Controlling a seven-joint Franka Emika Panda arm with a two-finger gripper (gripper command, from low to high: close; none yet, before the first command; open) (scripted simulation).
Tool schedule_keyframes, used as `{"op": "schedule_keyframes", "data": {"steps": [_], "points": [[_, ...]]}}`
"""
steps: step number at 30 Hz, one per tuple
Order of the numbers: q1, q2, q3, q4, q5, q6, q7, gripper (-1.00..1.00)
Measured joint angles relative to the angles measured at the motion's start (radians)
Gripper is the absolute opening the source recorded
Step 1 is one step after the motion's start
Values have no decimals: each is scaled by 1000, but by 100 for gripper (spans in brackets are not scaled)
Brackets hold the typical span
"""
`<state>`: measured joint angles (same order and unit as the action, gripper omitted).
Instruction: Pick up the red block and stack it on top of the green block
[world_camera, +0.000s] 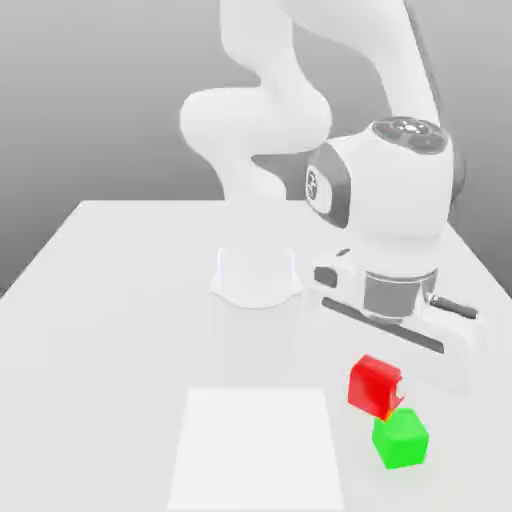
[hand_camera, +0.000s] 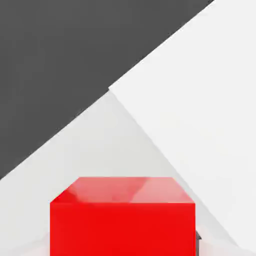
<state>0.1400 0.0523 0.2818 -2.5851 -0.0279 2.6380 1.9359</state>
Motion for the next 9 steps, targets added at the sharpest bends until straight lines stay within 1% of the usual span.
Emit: {"op": "schedule_keyframes", "data": {"steps": [5,6,9], "points": [[31,146,-47,9,-100,132,101,-100],[38,168,-57,9,-115,152,112,100],[38,168,-57,9,-115,152,112,100]]}}
